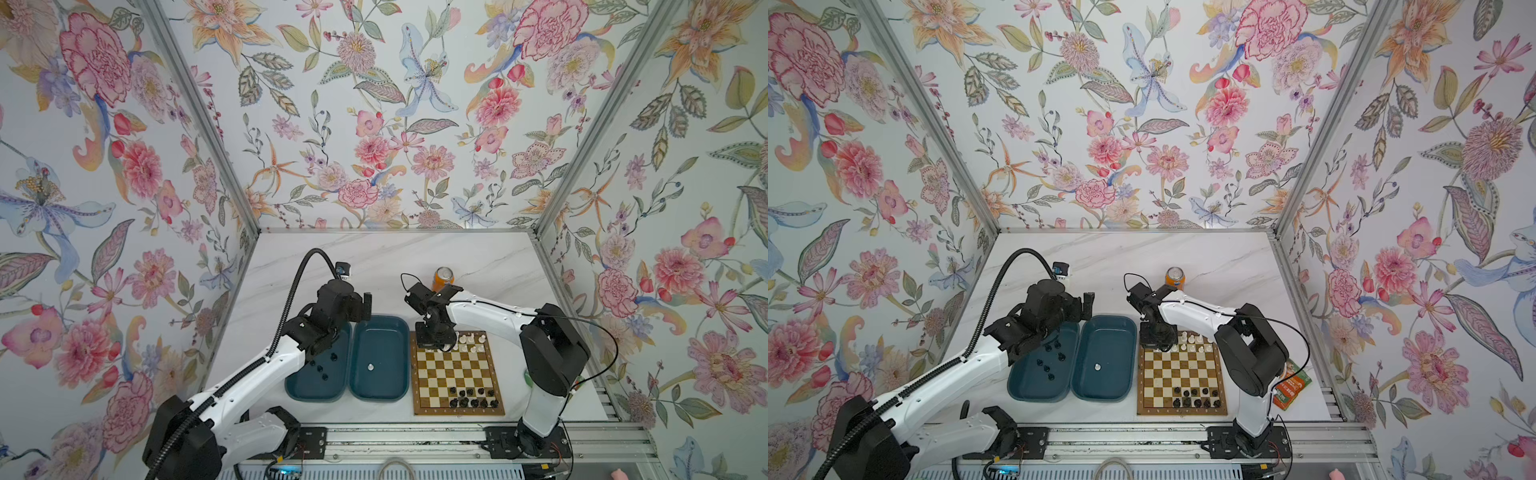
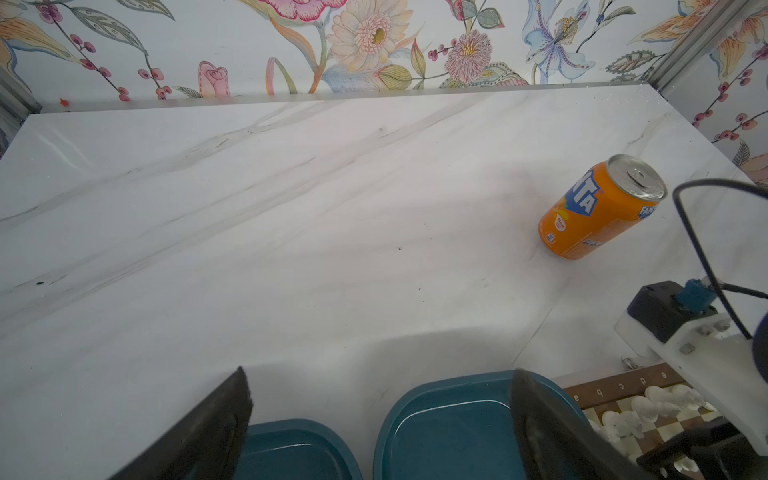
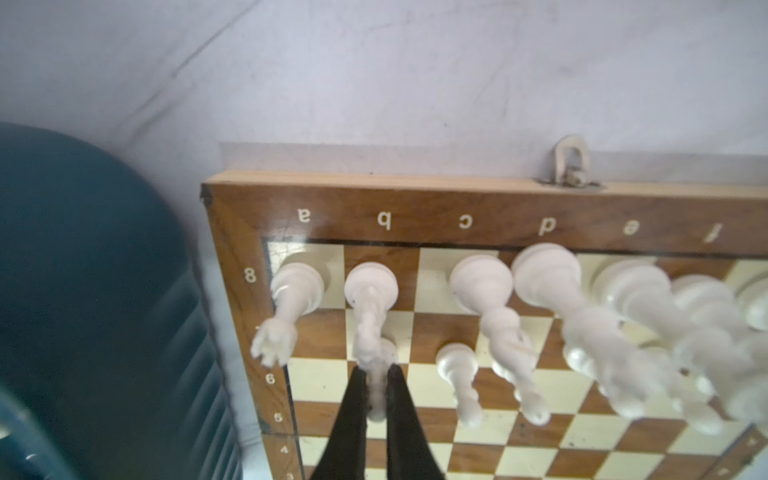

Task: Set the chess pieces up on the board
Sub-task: 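Lower the white pawn onto the second-row square and open the right gripper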

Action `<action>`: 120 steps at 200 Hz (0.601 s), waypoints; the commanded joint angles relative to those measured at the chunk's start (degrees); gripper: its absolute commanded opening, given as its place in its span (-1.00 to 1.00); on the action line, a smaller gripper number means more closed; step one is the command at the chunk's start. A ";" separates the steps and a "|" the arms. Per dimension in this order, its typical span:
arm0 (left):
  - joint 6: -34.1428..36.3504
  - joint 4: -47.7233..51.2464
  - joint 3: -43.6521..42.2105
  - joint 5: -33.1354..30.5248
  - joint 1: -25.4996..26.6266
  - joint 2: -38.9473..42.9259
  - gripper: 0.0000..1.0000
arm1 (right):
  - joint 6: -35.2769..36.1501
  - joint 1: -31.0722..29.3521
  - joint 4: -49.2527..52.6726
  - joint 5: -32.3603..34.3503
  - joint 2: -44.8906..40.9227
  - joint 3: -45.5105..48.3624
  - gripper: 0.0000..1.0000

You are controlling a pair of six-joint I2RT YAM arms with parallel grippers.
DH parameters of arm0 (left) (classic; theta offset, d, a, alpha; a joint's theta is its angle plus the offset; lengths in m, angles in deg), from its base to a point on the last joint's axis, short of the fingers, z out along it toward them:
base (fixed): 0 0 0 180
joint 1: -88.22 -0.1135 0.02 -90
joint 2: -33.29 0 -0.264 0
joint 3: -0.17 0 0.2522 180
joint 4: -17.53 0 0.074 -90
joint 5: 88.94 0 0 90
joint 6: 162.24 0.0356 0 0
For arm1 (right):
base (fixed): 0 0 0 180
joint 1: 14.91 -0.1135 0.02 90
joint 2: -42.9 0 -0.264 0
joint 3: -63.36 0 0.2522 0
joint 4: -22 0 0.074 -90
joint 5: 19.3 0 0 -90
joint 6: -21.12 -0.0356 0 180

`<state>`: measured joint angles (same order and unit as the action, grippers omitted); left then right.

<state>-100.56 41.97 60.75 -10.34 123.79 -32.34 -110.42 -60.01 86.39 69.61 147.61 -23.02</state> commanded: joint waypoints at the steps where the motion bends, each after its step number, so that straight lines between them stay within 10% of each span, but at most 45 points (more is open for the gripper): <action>1: 0.71 1.01 1.43 -1.26 -0.45 0.20 0.96 | -0.03 0.45 -0.44 0.05 0.37 0.81 -0.80; 120: 0.15 1.63 1.52 -1.04 -0.68 1.19 0.95 | -0.73 0.78 -0.36 0.39 -1.81 1.34 -0.48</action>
<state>-100.56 42.19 60.75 -10.32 123.48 -32.29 -110.60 -59.71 85.69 69.61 147.59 -22.82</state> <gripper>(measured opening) 0.976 0.245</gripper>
